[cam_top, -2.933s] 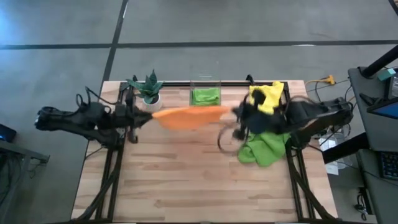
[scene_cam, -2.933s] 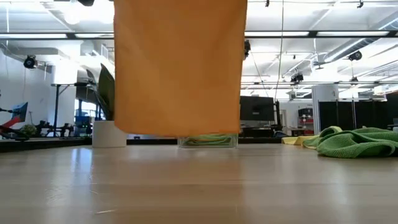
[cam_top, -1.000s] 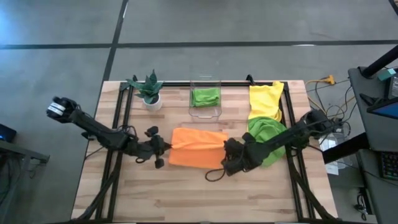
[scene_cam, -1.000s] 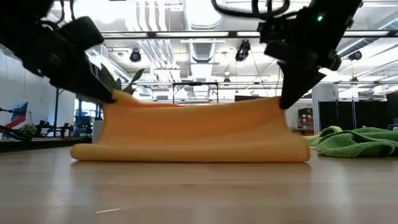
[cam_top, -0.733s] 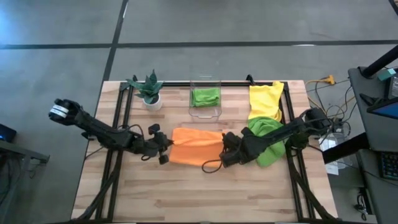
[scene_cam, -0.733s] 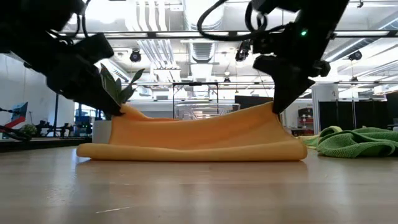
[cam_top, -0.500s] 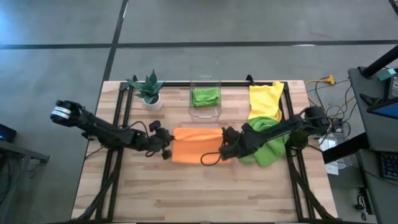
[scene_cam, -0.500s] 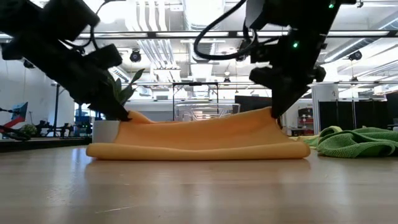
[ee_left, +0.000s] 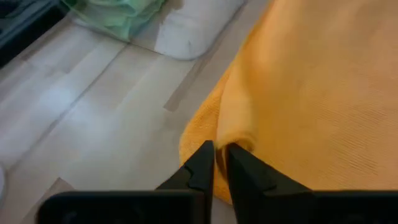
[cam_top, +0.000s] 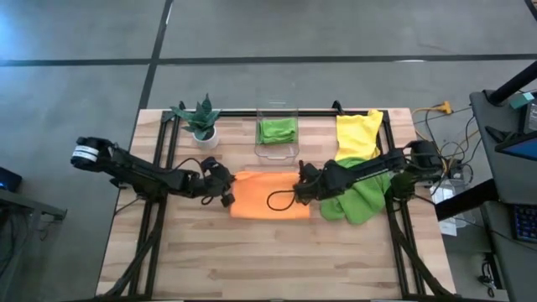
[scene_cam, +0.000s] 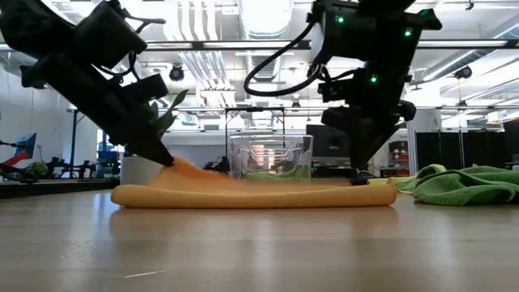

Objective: Fold microfiber towels
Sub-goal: Fold the orange towel

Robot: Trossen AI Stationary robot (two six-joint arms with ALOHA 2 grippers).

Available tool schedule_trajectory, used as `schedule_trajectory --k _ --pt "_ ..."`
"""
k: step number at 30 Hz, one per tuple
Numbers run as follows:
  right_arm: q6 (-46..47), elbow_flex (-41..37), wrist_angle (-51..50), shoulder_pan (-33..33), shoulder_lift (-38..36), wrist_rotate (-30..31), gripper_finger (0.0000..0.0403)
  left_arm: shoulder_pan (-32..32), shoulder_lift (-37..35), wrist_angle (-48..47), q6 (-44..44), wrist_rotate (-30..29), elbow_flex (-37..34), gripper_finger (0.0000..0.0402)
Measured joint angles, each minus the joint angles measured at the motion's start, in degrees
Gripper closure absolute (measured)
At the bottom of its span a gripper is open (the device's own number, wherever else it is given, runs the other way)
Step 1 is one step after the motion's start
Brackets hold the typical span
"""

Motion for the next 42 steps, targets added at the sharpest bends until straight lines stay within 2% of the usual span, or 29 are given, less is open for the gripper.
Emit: schedule_trajectory --k 6,10,14,17,20,23,25,27,28,33,36,39,42 --pt "-1.4 0.5 -1.6 -0.4 -1.0 0.1 0.0275 0.5 -1.9 0.0 2.3 -2.0 -0.1 0.0286" --pt "-1.3 0.5 -1.4 0.9 -3.9 0.0 0.0263 0.5 -3.2 -0.1 1.8 -2.5 -0.2 0.0221" --pt "-4.1 0.2 6.6 4.6 -6.9 -2.8 0.0265 0.5 -5.0 -0.1 1.6 -2.5 -0.2 0.0174" --pt "-6.2 -0.2 13.4 7.2 -8.0 -7.5 0.0266 0.5 -7.1 -1.4 -3.5 -1.7 -0.2 0.0158" --pt "-4.3 -0.3 16.8 10.0 -8.7 -8.7 0.0266 0.6 -9.9 -4.5 -12.8 5.4 -0.1 0.0156" --pt "-3.2 -0.3 18.5 12.9 -8.9 -8.7 0.0269 0.7 -11.5 -6.7 -20.3 19.5 -0.3 0.0156" --pt "-3.9 -0.5 19.6 14.6 -8.9 -8.7 0.0272 -0.3 -11.4 -6.6 -20.4 28.8 -0.4 0.0156" --pt "-6.8 -0.8 20.5 16.1 -8.8 -8.6 0.0274 -2.4 -10.9 -6.2 -16.9 34.9 -0.3 0.0156" --pt "-8.8 -1.1 20.7 16.8 -8.8 -8.6 0.0275 -3.7 -10.5 -6.0 -14.3 36.1 -0.1 0.0156" --pt "-17.8 -4.4 20.4 18.3 -8.7 -8.6 0.0269 -9.4 -8.3 -3.5 2.8 33.3 0.3 0.0156" --pt "-22.3 -6.8 20.3 18.2 -8.7 -8.8 0.0254 -10.4 -6.5 -2.3 10.2 31.5 0.8 0.0156" --pt "-28.7 -8.6 20.5 18.1 -8.7 -8.6 0.0229 -10.4 -4.2 -2.6 15.1 31.1 1.5 0.0155" --pt "-32.3 -10.3 21.3 17.6 -8.6 -8.8 0.0205 -10.4 -1.3 -2.4 15.8 29.2 2.3 0.0155"
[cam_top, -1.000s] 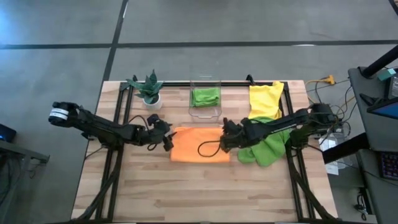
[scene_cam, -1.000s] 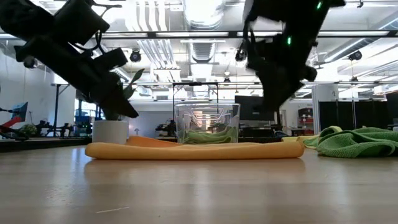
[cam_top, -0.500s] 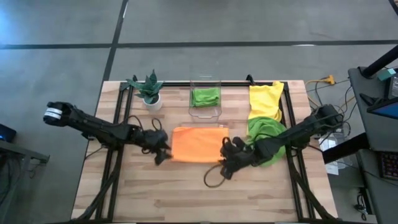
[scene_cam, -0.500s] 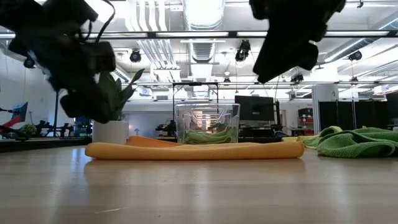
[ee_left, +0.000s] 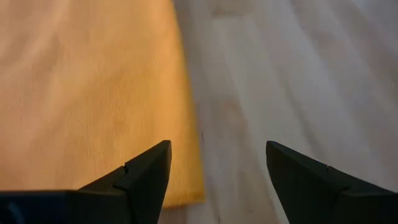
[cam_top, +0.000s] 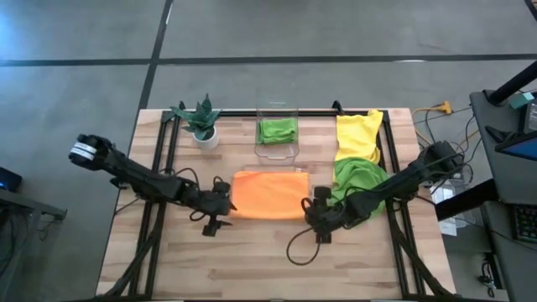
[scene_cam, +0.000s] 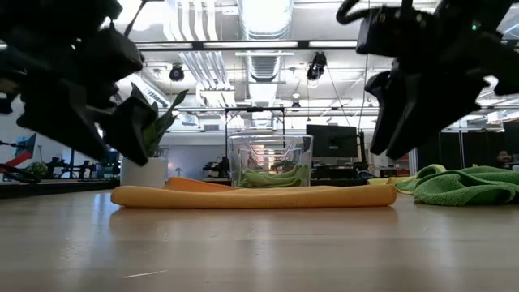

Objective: Fold microfiber towels
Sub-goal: Fold the orange towel

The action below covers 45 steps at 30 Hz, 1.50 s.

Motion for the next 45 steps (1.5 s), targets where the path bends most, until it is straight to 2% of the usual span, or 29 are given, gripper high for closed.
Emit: schedule_trajectory --k 6,10,14,21,26,31,35,42,45 --pt "-2.3 -3.6 6.3 -0.5 0.0 -1.3 0.0180 0.0 7.8 0.0 -0.2 -1.1 1.5 0.0155" --pt "-4.3 -4.6 9.0 -1.1 0.0 -5.3 0.0177 0.0 12.1 -0.1 -0.4 -2.5 3.4 0.0155" --pt "-4.7 -5.2 9.1 -2.2 0.0 -5.6 0.0177 0.0 14.8 0.4 -0.5 -4.1 5.5 0.0155" --pt "-6.4 -5.2 10.0 -4.5 5.1 -9.3 0.0177 0.0 16.8 0.4 -0.5 -5.4 7.2 0.0155" --pt "-4.2 -4.2 9.2 -4.9 7.6 -9.3 0.0178 0.0 16.5 -0.7 -2.0 -5.5 7.2 0.0155" --pt "-2.5 -4.2 8.3 -5.0 7.5 -9.6 0.0206 0.0 16.3 -4.4 -6.0 -6.8 7.2 0.0160" --pt "-2.5 -4.3 8.3 -5.0 7.6 -9.7 0.0245 0.0 16.3 -6.6 -6.5 -7.0 7.1 0.0203" --pt "0.3 -4.4 8.1 -5.2 7.7 -9.4 0.0322 0.0 16.4 -7.1 -6.5 -7.9 7.9 0.0340" --pt "2.1 -4.4 7.9 -5.4 7.7 -8.9 0.0360 0.0 16.1 -7.1 -6.6 -6.5 8.4 0.0390"
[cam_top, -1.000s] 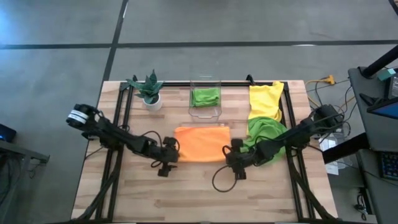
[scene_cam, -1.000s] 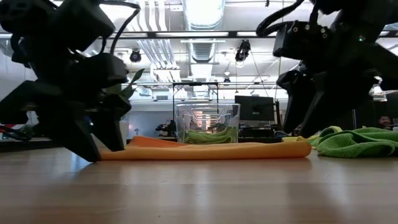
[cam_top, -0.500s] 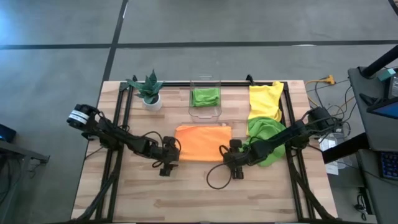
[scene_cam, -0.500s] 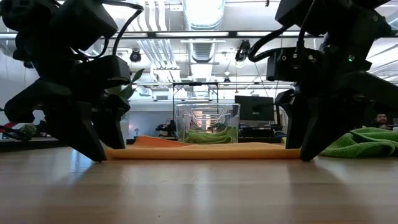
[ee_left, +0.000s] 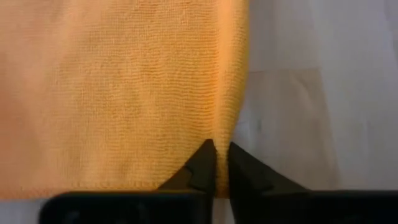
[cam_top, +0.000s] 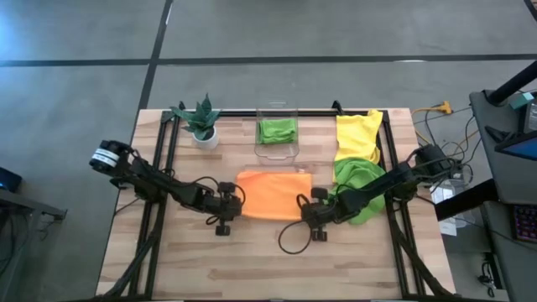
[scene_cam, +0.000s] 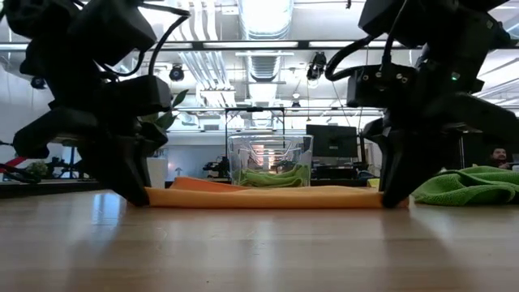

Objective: Fold microfiber towels
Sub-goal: Fold the orange towel

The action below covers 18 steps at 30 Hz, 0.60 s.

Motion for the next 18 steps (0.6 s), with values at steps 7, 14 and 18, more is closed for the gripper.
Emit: schedule_trajectory --k 7,14,18 --pt "3.3 2.0 -2.6 0.0 0.0 -2.0 0.0393 -0.4 -2.0 -1.6 -1.6 4.8 0.5 0.0398" --pt "6.2 6.4 -4.7 2.9 0.3 -8.5 0.0394 -4.8 -3.6 -2.4 -10.2 9.4 0.6 0.0401" --pt "9.2 9.3 -6.4 5.1 0.2 -10.4 0.0394 -8.8 -4.4 -2.4 -12.0 10.4 1.8 0.0401"
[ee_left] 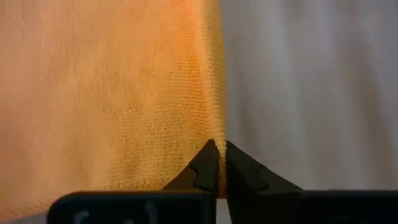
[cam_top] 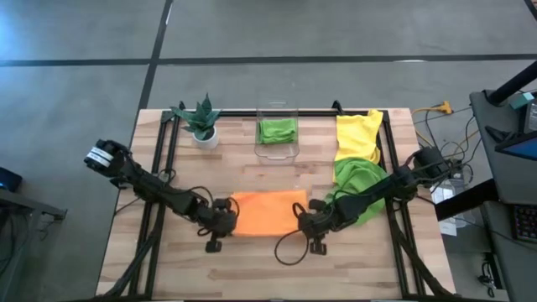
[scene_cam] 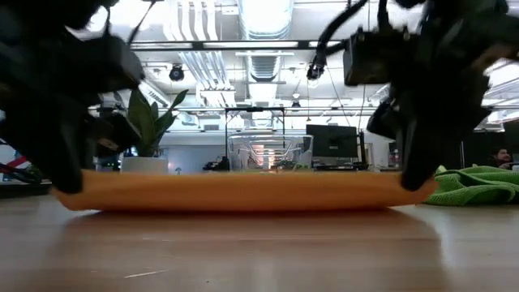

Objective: Fold microfiber towels
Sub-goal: Fold the orange towel

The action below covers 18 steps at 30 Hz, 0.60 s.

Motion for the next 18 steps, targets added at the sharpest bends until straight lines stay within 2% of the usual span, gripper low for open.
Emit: schedule_trajectory --k 3,9,14,18 --pt "0.5 3.9 -5.0 1.0 -0.3 -0.1 0.0394 -2.0 -2.2 -0.5 0.0 -0.3 1.5 0.0401" --pt "-3.4 11.3 -16.5 0.3 -0.5 3.8 0.0394 -2.5 -9.7 -2.1 0.1 -6.6 1.6 0.0401" --pt "-4.6 11.1 -18.2 -2.2 -0.6 5.5 0.0394 -2.4 -13.7 -11.8 0.1 -15.3 0.8 0.0401" --pt "-4.4 9.8 -17.9 -5.1 -0.6 6.6 0.0394 -2.2 -14.9 -14.2 0.1 -18.5 -0.1 0.0401"
